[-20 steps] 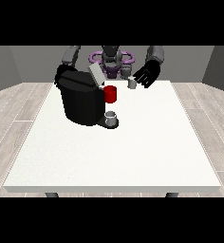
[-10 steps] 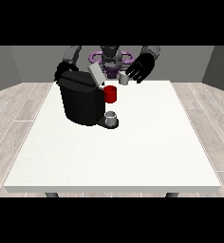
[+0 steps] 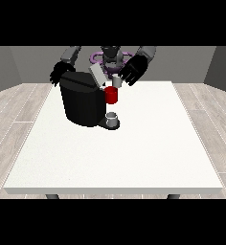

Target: Insert the coffee pod into the coffee machine and close the lid

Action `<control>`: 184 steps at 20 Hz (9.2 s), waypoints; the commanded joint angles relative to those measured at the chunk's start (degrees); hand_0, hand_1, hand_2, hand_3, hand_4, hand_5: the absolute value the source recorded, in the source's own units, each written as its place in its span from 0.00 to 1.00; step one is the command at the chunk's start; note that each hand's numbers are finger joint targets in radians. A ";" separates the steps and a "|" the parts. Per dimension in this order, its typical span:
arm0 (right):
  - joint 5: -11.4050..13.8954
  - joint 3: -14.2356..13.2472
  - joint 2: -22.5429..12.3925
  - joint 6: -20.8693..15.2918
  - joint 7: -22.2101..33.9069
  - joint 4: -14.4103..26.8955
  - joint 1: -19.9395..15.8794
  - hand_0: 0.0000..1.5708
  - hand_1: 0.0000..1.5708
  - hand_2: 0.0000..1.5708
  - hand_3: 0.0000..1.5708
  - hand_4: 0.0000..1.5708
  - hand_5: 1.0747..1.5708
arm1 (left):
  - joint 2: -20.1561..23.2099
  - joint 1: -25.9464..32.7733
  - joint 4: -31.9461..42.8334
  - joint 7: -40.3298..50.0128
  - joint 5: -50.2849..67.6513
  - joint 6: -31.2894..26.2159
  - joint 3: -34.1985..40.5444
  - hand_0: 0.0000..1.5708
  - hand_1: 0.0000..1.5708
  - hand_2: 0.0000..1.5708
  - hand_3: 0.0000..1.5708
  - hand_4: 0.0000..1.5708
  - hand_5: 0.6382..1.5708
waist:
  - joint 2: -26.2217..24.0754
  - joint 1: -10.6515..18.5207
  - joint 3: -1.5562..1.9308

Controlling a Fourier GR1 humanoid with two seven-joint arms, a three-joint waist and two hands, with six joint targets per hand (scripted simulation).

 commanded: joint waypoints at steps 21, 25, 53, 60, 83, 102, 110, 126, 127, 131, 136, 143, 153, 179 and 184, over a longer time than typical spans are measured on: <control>-0.60 -1.49 -0.42 -0.91 1.06 -2.75 -0.66 0.00 0.00 0.00 0.00 0.33 1.00 | 0.35 -3.79 2.87 -1.03 -1.41 -0.92 0.70 0.77 0.77 0.81 0.77 0.33 1.00 | 3.07 -0.86 0.00; -3.00 -4.33 -3.06 2.13 -1.24 -0.89 1.20 0.00 0.00 0.00 0.00 0.33 1.00 | -0.63 -2.27 2.66 0.53 -1.96 -1.50 -0.01 0.75 0.75 0.79 0.76 0.31 1.00 | 1.43 0.07 0.01; -0.38 -0.35 0.81 -1.05 -1.14 -4.36 1.82 0.00 0.00 0.00 0.00 0.28 1.00 | 2.00 -3.07 4.24 -3.92 -5.06 -0.43 -0.28 0.65 0.65 0.69 0.58 0.23 1.00 | 4.20 -1.16 -0.02; -0.21 -2.56 0.27 -1.49 -6.32 1.22 1.33 0.00 0.00 0.00 0.00 0.30 1.00 | -0.24 -3.24 3.14 -2.29 -8.28 -3.70 -4.48 0.00 0.00 0.00 0.00 0.00 1.00 | 4.61 1.53 0.02; -4.04 -8.39 -1.63 -1.45 -5.67 6.86 7.36 0.00 0.00 0.00 0.00 0.26 1.00 | -10.40 5.11 -1.07 -0.84 3.64 -4.22 5.37 0.00 0.00 0.00 0.00 0.00 1.00 | -9.38 10.05 -0.01; -5.23 -5.41 -7.28 6.37 2.49 -3.56 12.28 0.00 0.00 0.00 0.00 0.16 1.00 | -21.30 29.93 -5.60 -3.15 21.18 -7.60 13.82 0.00 0.00 0.00 0.00 0.00 1.00 | -26.81 18.29 -0.01; -5.96 -4.60 -10.15 10.26 6.08 -7.38 8.49 0.00 0.00 0.00 0.00 0.00 1.00 | -23.04 37.58 -11.55 -4.21 26.21 -12.05 13.16 0.00 0.00 0.00 0.00 0.00 1.00 | -26.58 21.91 0.00; -3.96 -4.53 -9.18 13.33 1.20 -0.59 -3.27 0.00 0.00 0.00 0.00 0.00 1.00 | -24.67 42.48 -29.95 0.61 32.56 -7.64 8.41 0.00 0.00 0.00 0.00 0.00 1.00 | -13.71 23.10 0.00; -3.32 -3.56 -7.87 12.78 1.61 0.40 -1.11 0.00 0.00 0.00 0.00 0.00 1.00 | -25.92 47.31 -32.30 1.03 32.33 -8.83 6.13 0.00 0.00 0.00 0.00 0.00 1.00 | -15.57 23.71 0.01; -2.03 -3.04 -6.40 11.13 2.79 3.69 -4.66 0.00 0.00 0.00 0.00 0.00 1.00 | -23.94 47.46 -35.30 2.73 33.38 -8.08 5.72 0.00 0.00 0.00 0.00 0.00 1.00 | -13.52 23.67 0.00; -3.81 -6.78 -9.15 14.59 -3.25 9.54 -8.25 0.00 0.00 0.00 0.00 0.00 1.00 | -24.14 46.08 -38.76 4.47 34.21 -5.96 4.51 0.00 0.00 0.00 0.00 0.00 1.00 | -9.47 23.54 0.01; 0.21 -3.35 -5.78 11.53 -1.52 12.25 -10.50 0.00 0.00 0.00 0.00 0.00 1.00 | -22.35 49.13 -41.24 4.56 36.33 -4.44 5.03 0.00 0.00 0.00 0.00 0.00 1.00 | -10.70 22.79 0.00; 1.33 -3.06 -6.51 13.82 -2.48 15.42 -15.97 0.00 0.00 0.00 0.00 0.00 1.00 | -19.92 46.69 -38.14 3.25 36.69 -3.71 5.28 0.00 0.00 0.00 0.00 0.00 1.00 | -7.20 21.04 -0.01; 10.02 0.64 -2.32 8.05 0.16 21.55 -29.35 0.00 0.00 0.00 0.00 0.09 1.00 | -22.06 47.37 -40.68 0.77 35.33 -1.61 -0.47 0.00 0.00 0.00 0.00 0.12 1.00 | -7.28 24.80 -0.01; 8.37 -1.85 -3.59 10.41 -1.93 23.40 -28.09 0.00 0.00 0.00 0.00 0.08 1.00 | -21.58 50.22 -44.12 0.58 37.27 -3.69 -1.03 0.00 0.00 0.00 0.00 0.09 1.00 | -8.68 25.78 0.00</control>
